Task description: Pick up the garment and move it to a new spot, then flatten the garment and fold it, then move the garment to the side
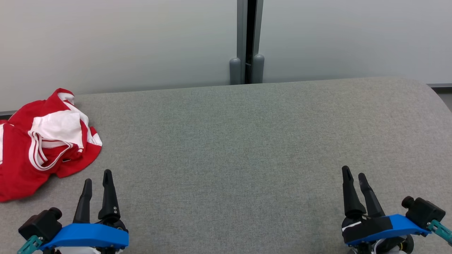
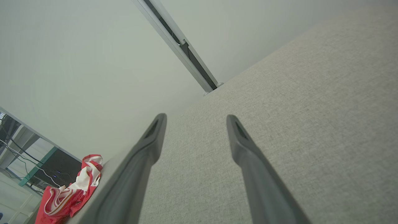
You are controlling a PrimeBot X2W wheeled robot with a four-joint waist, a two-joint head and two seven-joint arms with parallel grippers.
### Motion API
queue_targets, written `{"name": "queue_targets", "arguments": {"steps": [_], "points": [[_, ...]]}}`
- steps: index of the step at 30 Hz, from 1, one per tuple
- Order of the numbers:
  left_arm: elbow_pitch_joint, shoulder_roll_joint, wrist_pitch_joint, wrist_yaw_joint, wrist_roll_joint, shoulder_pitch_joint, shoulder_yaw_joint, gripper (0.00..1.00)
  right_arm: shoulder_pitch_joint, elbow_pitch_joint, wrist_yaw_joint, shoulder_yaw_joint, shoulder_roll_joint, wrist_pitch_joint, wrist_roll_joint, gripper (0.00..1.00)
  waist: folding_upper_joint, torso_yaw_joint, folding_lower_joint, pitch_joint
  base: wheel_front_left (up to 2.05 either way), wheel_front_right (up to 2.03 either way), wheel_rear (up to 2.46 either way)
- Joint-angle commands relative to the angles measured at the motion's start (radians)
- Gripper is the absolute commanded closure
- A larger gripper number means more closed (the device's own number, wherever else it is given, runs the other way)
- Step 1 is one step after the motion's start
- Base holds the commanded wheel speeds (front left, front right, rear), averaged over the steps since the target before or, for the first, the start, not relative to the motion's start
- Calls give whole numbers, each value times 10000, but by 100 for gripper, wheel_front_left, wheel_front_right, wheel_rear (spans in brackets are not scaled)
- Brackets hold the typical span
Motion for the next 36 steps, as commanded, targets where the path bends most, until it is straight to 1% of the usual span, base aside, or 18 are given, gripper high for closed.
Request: {"name": "queue_targets", "arguments": {"steps": [1,15,36], "points": [[-50,97,-101,50,348,-256,-32,0,-204,-46,3,43,-35,-106,-327,0,0,-1,0,5,0,0,0],[139,110,-465,103,1862,-290,-140,0,-239,65,3,149,-36,-471,-1819,0,0,18,0,21,0,0,0],[331,127,-938,209,3643,-327,-284,0,-262,174,2,309,-37,-934,-3695,0,0,32,0,61,0,0,0]]}}
